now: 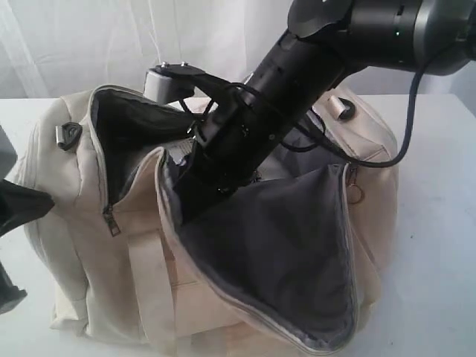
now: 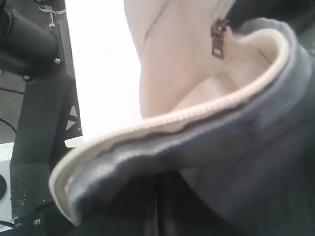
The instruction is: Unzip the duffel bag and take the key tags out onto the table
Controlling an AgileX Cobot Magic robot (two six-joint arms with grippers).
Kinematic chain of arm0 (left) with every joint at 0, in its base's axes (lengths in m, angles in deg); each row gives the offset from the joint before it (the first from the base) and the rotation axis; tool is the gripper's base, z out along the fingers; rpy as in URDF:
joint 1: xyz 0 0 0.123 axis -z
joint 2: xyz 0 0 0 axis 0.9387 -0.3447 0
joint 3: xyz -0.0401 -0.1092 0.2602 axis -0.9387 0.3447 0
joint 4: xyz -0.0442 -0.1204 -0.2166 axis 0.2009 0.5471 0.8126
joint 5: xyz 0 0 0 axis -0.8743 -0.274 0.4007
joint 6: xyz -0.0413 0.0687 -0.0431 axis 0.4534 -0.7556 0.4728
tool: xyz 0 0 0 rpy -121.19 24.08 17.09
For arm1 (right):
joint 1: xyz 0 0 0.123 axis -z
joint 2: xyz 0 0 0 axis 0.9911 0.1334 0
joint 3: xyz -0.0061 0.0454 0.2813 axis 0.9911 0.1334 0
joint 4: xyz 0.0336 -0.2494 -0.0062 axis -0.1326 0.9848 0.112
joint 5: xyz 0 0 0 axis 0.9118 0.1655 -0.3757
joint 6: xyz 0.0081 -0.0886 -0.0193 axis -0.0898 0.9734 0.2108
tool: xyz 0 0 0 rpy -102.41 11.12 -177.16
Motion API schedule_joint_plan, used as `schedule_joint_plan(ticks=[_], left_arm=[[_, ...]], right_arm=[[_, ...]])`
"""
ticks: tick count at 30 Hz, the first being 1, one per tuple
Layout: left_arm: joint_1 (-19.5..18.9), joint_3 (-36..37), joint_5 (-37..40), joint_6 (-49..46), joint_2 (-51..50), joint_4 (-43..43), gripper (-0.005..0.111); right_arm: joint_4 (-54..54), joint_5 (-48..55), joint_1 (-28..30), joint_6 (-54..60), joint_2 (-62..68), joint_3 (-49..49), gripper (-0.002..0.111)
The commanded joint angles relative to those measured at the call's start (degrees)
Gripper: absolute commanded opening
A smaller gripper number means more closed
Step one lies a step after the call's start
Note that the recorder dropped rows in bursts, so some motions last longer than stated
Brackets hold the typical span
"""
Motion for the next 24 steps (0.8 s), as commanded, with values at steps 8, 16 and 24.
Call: schedule_joint_plan(ticks=[8,16,24], left_arm=[[-0.24,8.36,-19.97,3.32,-1.47,2.23,0.0],[-0.24,8.36,-22.4,20.12,-2.79,5.91,0.04],[-0.24,8.36,-30.38,49.92,-2.79,5.91,0.056]], right_arm=[[-1.59,0.41,-3.01,1.88,3.0,-0.14,0.0],[-1.59,0.41,-3.01,2.22,2.97,-0.14,0.0],[-1.59,-1.75,-3.01,2.25,2.97,-0.14,0.0]])
